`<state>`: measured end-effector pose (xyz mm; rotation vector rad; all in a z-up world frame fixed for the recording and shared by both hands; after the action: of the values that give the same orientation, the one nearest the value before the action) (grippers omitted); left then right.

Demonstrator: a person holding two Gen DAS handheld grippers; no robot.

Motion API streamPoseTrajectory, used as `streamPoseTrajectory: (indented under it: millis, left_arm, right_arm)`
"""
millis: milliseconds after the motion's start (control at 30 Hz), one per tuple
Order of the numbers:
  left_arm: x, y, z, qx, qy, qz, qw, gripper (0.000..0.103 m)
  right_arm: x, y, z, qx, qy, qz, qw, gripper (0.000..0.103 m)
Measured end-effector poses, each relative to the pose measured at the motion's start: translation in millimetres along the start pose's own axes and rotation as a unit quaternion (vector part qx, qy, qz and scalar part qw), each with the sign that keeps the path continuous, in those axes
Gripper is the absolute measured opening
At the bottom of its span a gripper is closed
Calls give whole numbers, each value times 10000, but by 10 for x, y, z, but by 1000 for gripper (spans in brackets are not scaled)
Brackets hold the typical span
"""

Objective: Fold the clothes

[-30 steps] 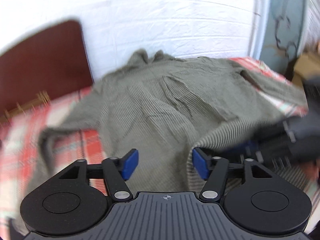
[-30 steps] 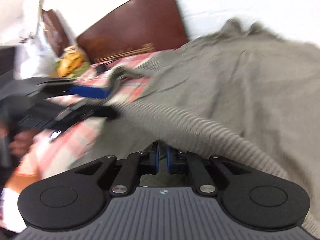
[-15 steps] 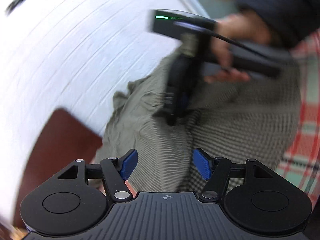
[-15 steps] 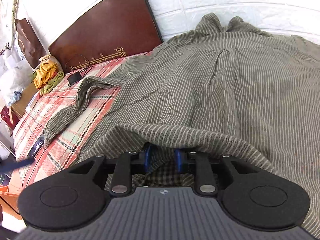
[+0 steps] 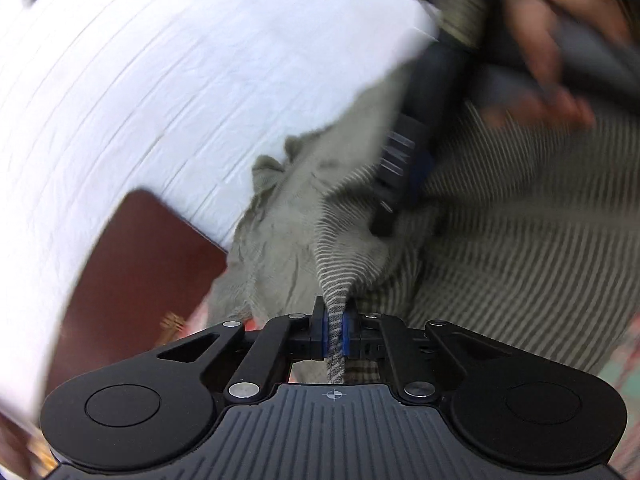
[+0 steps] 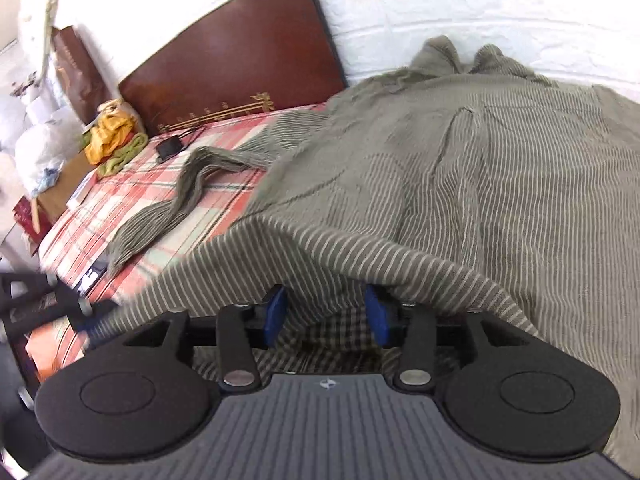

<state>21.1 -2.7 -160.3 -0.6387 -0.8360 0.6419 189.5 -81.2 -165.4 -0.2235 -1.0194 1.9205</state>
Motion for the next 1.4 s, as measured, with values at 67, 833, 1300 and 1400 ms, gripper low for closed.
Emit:
streamPoseTrajectory:
  millis: [67, 833, 1300, 1400]
  left_arm:
    - [179, -64, 151, -107, 333, 670, 9971, 1]
    - [840, 8, 535, -97, 1197, 3063, 9443, 11]
    - [950, 109, 487, 42, 958, 3076, 9467, 18]
    - [953, 211, 516, 178, 849, 2984, 9505, 19]
  right_arm:
    - [51, 60, 130, -48, -26, 122, 9999, 52]
    - [299, 1132, 603, 533, 2779, 4415, 8515, 50]
    - [54, 949, 772, 945, 2609, 4277, 8603, 3]
    - [1, 805, 1243, 654, 2617, 3723, 8880, 2]
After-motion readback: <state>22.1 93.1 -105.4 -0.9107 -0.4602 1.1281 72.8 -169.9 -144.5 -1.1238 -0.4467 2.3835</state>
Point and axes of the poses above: each gripper's, at about its wrist camera, not at the fingertips, and z roughly against the way its jaws point, x to its left, y to its underside, the point moved 6 cm from there along -z, roughly the way its jaws point, and after that the axes turned 9 degrees about z, right-handed, at the moved point
